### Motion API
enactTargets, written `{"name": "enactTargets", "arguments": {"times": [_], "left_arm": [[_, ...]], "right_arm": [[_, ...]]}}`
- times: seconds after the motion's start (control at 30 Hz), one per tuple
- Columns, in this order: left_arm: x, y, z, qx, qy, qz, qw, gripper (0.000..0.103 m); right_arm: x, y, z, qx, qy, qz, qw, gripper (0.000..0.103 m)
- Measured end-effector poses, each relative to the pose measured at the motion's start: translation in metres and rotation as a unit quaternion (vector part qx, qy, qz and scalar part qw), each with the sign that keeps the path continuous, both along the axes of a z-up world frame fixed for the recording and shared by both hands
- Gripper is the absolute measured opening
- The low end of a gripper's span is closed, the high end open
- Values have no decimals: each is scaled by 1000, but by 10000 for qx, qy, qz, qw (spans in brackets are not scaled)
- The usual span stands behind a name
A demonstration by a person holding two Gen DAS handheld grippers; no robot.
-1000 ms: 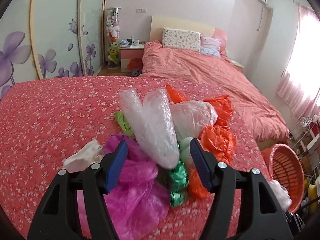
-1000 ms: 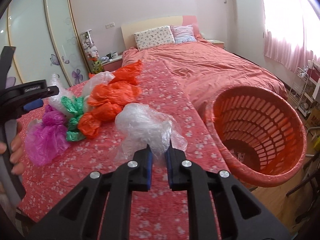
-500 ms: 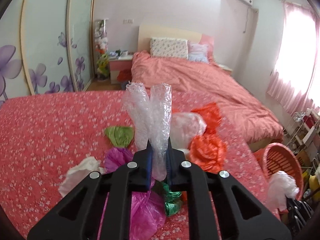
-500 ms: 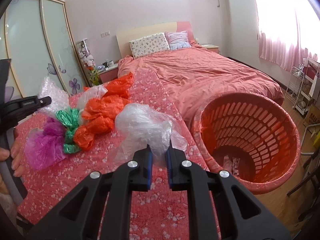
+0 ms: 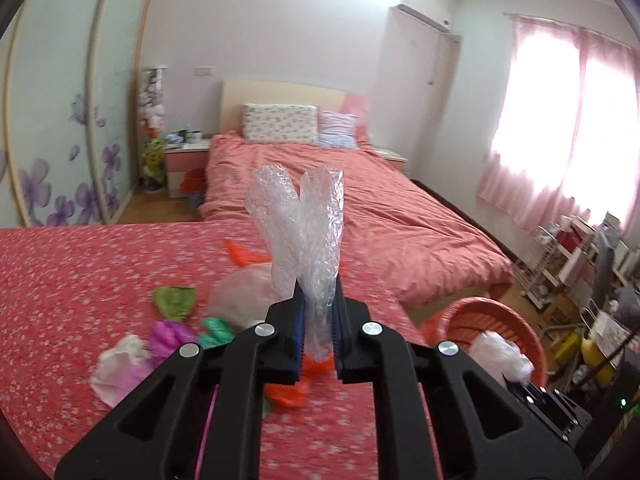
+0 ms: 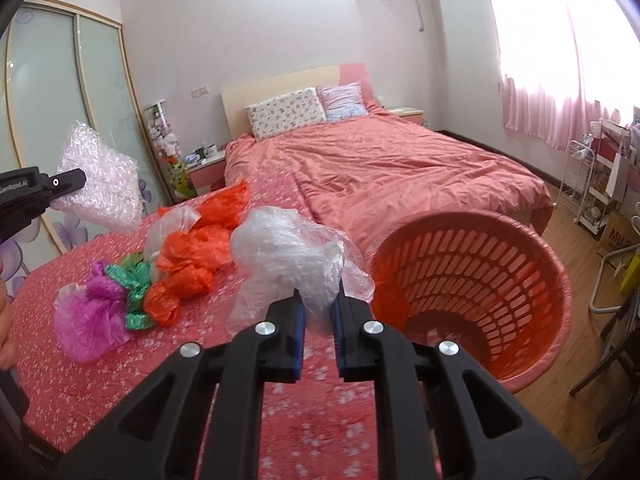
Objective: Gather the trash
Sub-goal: 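Carry the clear bag and bubble wrap over the basket and open both tools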
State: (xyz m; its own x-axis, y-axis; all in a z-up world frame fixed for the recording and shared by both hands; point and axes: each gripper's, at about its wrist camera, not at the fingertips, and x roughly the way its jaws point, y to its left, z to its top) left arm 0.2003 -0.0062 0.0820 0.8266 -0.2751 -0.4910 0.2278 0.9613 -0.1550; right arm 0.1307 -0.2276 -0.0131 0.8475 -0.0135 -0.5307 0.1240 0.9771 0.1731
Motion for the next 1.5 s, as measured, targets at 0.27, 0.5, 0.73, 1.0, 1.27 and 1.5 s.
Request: {"name": "enactTargets", "arguments": {"times": [0.27,0.5,0.73,1.0,1.27,1.5], "left_arm": [[-8,-53,-10,-70,72,-698,9975,11],[-15,-96,-23,-130,197,-1223,9922,11],[-20,-135,-43,-121,317,-1688,9851,11],[-21,-165,-57,-47,463,-2025,9782,11],[-19,-179,-68,-52,622,-2210,9733,11],[-19,-193,-76,-62,731,-2302,9704,11]], "right_arm": [[-9,-43,18,-53,-241,-499,9984,13],[-15,-78,26,-144,-402,-897,9950,13],[-18,-108,14,-64,-335,-1173,9925,13],[-18,-133,-1,60,-224,-1392,9900,13],[-13,-152,-12,186,-142,-1483,9887,13],[-8,-157,-19,231,-64,-1531,9879,13]]}}
